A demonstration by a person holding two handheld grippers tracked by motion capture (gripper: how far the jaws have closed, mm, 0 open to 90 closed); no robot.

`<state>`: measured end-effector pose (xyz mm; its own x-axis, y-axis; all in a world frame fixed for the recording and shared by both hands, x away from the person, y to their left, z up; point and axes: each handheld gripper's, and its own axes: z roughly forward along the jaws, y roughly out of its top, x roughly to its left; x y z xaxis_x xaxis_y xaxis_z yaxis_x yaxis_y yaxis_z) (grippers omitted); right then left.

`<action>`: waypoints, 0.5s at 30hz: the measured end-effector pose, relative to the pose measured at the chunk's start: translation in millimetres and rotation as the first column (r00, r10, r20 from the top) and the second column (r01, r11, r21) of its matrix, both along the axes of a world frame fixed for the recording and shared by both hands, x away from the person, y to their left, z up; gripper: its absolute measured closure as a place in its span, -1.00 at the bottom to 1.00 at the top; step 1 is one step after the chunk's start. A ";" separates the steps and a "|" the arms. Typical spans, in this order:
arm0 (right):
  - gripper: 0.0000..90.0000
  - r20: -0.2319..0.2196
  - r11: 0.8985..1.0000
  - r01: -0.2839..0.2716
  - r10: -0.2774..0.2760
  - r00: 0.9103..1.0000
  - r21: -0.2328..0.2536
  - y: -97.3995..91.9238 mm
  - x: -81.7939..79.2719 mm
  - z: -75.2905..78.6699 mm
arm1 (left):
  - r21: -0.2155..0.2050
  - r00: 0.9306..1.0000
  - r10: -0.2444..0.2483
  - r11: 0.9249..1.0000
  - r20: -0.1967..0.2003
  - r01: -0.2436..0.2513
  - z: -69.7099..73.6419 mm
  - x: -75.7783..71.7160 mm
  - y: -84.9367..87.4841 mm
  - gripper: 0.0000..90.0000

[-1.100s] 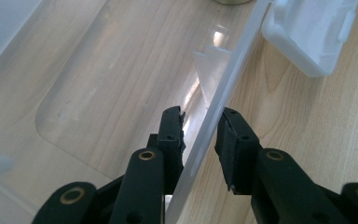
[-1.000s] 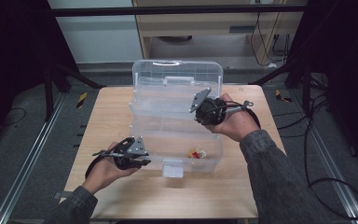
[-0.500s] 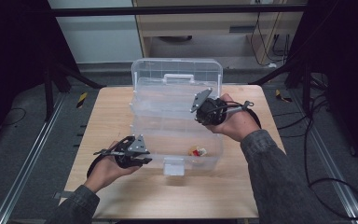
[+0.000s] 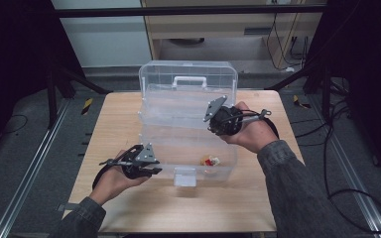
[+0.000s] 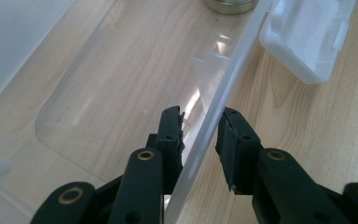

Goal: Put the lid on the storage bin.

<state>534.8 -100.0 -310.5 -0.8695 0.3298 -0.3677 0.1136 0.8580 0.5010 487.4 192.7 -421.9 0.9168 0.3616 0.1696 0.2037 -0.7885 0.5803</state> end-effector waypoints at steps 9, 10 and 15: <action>0.81 0.000 1.000 0.007 -0.007 1.000 0.005 -0.1 -1.8 -0.8 | -0.005 1.000 0.004 1.000 0.003 -0.004 -0.3 -0.7 0.2 0.56; 0.81 -0.002 1.000 0.007 -0.007 1.000 0.006 -0.1 -2.2 -0.9 | -0.006 1.000 0.002 1.000 0.002 -0.002 -0.4 -0.7 0.2 0.55; 0.81 -0.003 1.000 0.003 -0.003 1.000 0.003 -0.5 -3.5 -1.4 | -0.007 1.000 0.004 1.000 0.002 -0.004 -0.4 -0.8 0.3 0.55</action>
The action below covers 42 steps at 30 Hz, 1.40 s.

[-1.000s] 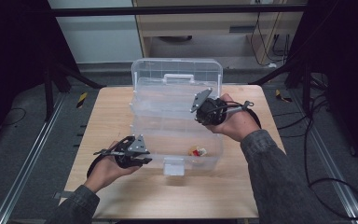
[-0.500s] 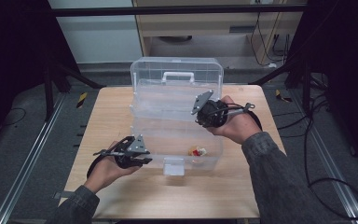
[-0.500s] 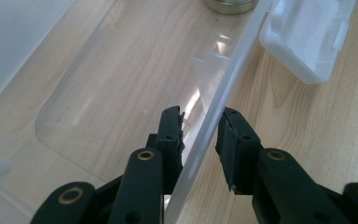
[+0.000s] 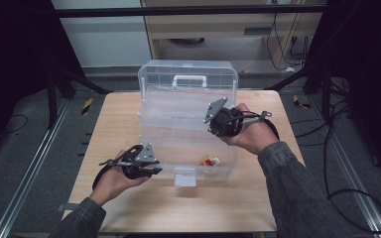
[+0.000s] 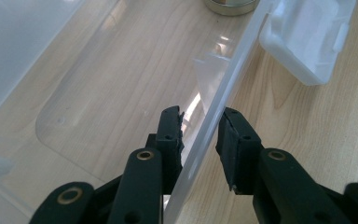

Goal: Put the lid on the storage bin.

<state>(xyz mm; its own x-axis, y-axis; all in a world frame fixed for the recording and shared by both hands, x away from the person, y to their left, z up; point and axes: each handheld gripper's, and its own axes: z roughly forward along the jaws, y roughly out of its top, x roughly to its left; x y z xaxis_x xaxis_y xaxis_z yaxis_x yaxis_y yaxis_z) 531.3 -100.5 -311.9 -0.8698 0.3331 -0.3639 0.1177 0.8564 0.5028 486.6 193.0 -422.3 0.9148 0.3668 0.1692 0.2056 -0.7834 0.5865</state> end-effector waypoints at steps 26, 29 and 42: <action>0.82 -0.011 1.000 -0.014 0.014 1.000 0.000 -0.4 -7.3 -3.3 | -0.012 1.000 0.003 1.000 0.005 -0.003 -0.7 -1.0 0.7 0.53; 0.82 -0.012 1.000 -0.011 0.011 1.000 0.000 -0.2 -7.9 -3.5 | -0.013 1.000 0.001 1.000 0.006 -0.001 -0.8 -1.0 0.9 0.53; 0.82 -0.016 1.000 -0.017 0.017 1.000 -0.001 -0.6 -10.7 -5.1 | -0.023 1.000 -0.003 1.000 0.005 0.003 -1.3 -0.7 1.8 0.53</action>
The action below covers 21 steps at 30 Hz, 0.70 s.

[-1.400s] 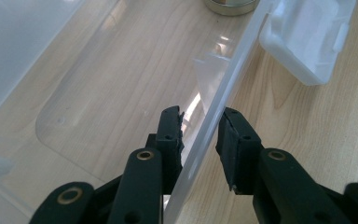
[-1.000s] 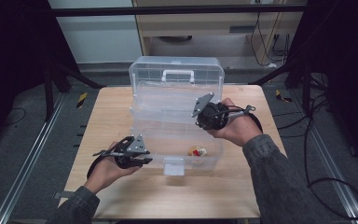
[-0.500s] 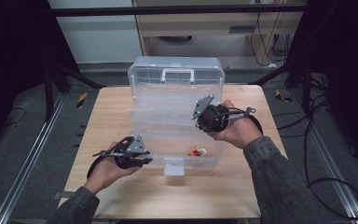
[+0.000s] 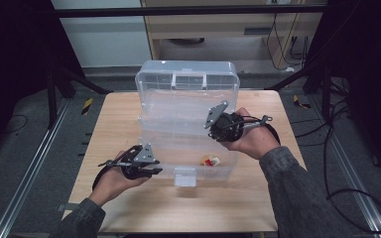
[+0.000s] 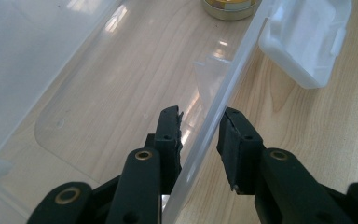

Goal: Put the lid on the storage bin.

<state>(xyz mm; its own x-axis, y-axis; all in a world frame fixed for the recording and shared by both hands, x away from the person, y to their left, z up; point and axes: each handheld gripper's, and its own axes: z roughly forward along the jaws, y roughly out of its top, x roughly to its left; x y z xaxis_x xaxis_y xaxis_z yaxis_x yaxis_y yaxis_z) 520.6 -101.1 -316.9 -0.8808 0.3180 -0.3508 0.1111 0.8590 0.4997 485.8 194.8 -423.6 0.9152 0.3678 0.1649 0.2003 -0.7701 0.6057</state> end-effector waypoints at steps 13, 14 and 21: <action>0.82 0.002 1.000 -0.005 0.005 1.000 0.001 -0.5 -3.4 -2.3 | -0.006 1.000 0.002 1.000 -0.003 -0.002 -1.0 0.4 0.6 0.51; 0.82 0.001 1.000 -0.006 0.006 1.000 0.002 -0.6 -3.7 -2.6 | -0.005 1.000 0.002 1.000 -0.002 -0.002 -1.0 0.4 0.7 0.51; 0.82 -0.001 1.000 -0.005 0.005 1.000 0.002 -0.9 -6.0 -3.9 | -0.006 1.000 0.003 1.000 -0.002 -0.003 -1.4 0.3 0.8 0.50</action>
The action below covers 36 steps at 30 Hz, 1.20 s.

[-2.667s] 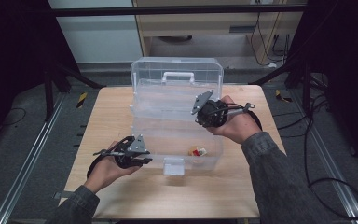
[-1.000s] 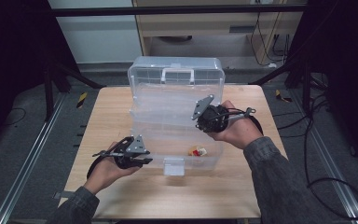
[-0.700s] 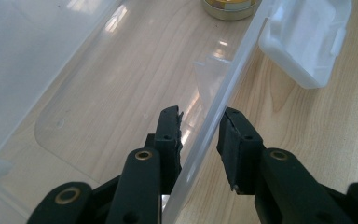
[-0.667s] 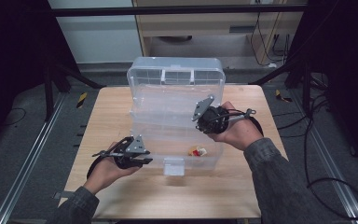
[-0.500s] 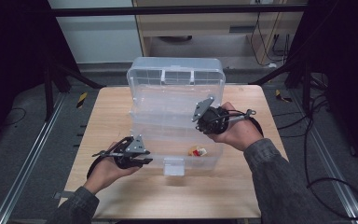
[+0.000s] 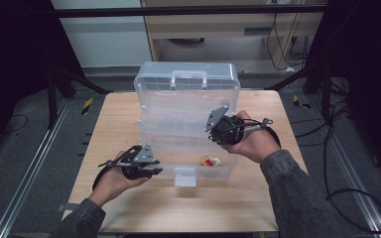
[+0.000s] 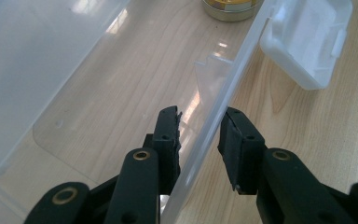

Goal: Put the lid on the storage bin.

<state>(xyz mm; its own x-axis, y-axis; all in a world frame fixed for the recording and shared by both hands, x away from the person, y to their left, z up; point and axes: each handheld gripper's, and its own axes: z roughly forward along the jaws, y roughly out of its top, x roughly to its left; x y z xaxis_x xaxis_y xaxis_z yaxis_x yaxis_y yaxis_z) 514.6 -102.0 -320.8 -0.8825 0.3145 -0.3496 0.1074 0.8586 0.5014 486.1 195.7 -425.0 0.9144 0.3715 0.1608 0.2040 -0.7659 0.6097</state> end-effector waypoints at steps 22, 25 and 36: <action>0.81 0.020 1.000 -0.003 0.003 1.000 -0.005 0.3 -6.0 -3.9 | -0.009 1.000 0.005 1.000 0.003 -0.005 -2.6 -0.6 1.2 0.44; 0.81 0.022 1.000 -0.005 0.006 1.000 -0.009 0.3 -6.3 -4.0 | -0.005 1.000 0.008 1.000 0.006 -0.008 -2.4 -0.5 1.6 0.44; 0.80 0.028 1.000 -0.002 0.003 1.000 -0.006 0.2 -9.5 -6.4 | -0.005 1.000 0.009 1.000 0.009 -0.009 -2.5 -0.7 1.7 0.44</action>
